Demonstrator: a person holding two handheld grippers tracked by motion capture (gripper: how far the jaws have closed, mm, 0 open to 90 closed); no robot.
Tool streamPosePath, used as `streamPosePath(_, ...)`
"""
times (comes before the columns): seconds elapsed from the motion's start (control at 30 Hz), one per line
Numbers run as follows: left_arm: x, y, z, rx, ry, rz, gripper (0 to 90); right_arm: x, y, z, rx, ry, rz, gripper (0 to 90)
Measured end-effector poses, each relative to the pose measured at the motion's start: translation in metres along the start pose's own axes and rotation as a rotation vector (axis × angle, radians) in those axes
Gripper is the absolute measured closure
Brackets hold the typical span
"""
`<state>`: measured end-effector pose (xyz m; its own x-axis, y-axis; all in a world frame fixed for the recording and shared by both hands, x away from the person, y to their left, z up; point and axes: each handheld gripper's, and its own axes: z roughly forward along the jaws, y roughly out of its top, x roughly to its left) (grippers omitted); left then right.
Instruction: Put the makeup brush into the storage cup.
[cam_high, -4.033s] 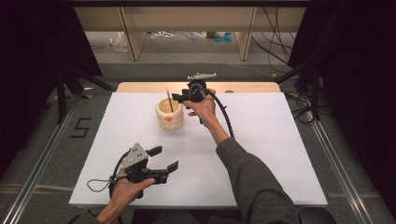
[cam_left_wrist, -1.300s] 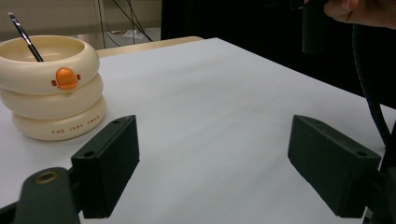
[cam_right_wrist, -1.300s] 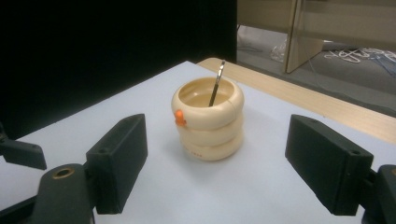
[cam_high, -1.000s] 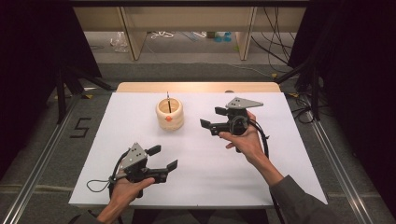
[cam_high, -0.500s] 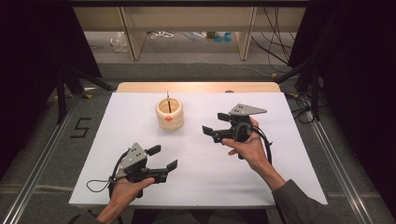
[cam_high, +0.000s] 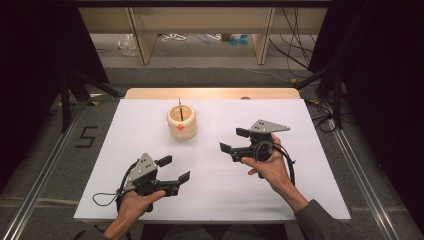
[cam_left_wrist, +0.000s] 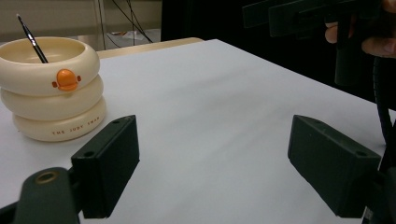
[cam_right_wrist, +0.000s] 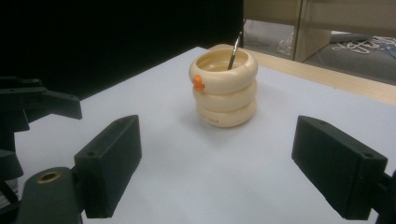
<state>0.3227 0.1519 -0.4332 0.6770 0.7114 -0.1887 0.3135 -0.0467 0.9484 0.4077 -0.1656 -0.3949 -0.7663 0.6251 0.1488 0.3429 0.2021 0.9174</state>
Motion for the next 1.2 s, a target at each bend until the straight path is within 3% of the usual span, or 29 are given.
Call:
streamPosePath(0.07,-0.002,0.000,0.001,-0.018,0.007,-0.033,16.0,0.002,-0.004,-0.002,-0.002,0.004,0.008,16.7)
streamPosePath(0.23,0.000,0.000,-0.001,0.001,0.001,0.002,16.0,0.005,-0.013,-0.007,-0.015,0.002,0.012,16.6)
streamPosePath(0.27,-0.001,0.000,0.001,-0.026,-0.004,-0.020,16.0,0.006,-0.014,-0.008,-0.010,-0.003,0.012,16.5)
streamPosePath(0.3,0.000,0.000,-0.001,-0.004,0.002,-0.007,16.0,0.007,-0.015,-0.009,-0.014,0.005,0.011,16.6)
streamPosePath(0.4,-0.001,0.000,-0.001,-0.007,0.015,-0.023,16.0,0.009,-0.019,-0.013,-0.010,0.009,0.009,16.6)
streamPosePath(0.9,-0.001,0.000,-0.001,-0.007,0.015,-0.022,16.0,0.020,-0.034,-0.029,-0.021,-0.007,-0.009,16.6)
streamPosePath(1.2,-0.001,0.000,-0.001,-0.005,0.017,-0.020,16.0,0.023,-0.043,-0.039,0.005,-0.022,-0.027,16.6)
